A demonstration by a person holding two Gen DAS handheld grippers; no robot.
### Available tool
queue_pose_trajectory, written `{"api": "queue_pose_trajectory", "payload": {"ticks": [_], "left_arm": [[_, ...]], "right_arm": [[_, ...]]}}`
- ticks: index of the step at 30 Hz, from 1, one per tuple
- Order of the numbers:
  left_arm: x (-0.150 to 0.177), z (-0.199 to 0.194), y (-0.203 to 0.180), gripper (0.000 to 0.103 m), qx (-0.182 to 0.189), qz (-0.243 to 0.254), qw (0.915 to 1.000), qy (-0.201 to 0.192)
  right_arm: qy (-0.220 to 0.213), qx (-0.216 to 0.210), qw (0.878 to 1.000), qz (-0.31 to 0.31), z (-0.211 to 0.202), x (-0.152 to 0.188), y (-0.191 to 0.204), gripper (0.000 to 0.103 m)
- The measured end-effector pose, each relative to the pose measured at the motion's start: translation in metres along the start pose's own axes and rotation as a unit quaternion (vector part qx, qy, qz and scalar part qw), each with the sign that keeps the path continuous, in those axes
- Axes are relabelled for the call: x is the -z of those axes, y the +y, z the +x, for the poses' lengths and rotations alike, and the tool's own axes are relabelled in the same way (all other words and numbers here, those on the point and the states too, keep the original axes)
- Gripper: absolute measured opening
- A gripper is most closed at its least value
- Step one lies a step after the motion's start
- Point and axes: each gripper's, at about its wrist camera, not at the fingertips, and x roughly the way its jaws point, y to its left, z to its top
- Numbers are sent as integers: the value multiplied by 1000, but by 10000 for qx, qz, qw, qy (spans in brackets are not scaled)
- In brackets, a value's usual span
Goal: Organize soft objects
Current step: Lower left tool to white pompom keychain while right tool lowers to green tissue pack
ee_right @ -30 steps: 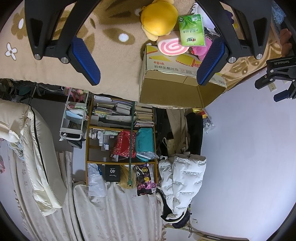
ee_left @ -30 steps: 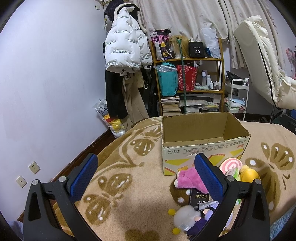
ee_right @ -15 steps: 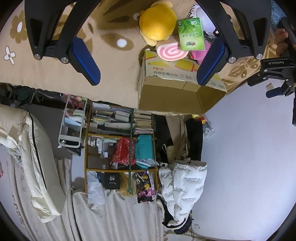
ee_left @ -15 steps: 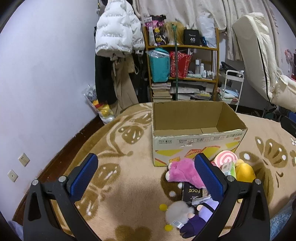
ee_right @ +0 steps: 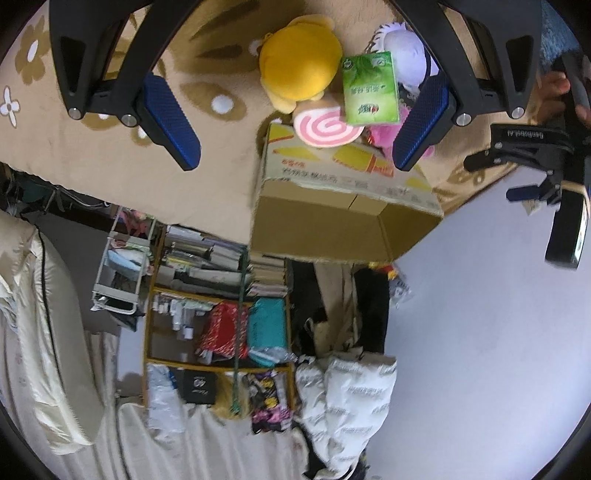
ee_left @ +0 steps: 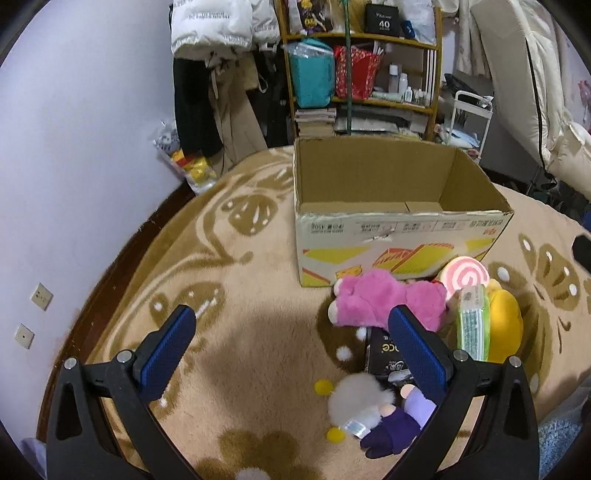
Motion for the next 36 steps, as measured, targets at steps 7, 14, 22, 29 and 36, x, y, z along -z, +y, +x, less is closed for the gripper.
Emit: {"api": "queue_pose_trajectory", "payload": {"ticks": [7, 14, 22, 29, 36], "left_arm": [[5, 25, -4, 103, 104, 87, 9977, 665], [10, 38, -8, 103, 48, 161, 9946, 1028], [18, 62, -9, 103, 89, 138, 9877, 1555], [23, 78, -11, 103, 255, 195, 9804, 1943], [26, 83, -14, 103, 352, 260, 9754, 2160]], "right_arm": [[474, -149, 9985, -214, 18, 6, 11, 103], [825, -400, 9945, -506, 33, 10, 27, 103], [1362, -556, 9839, -1012, 54, 23, 51, 103], [1594, -770, 9765, -1226, 67, 33, 66, 103], [2064, -931, 9651, -1315, 84, 44, 74, 83]]}}
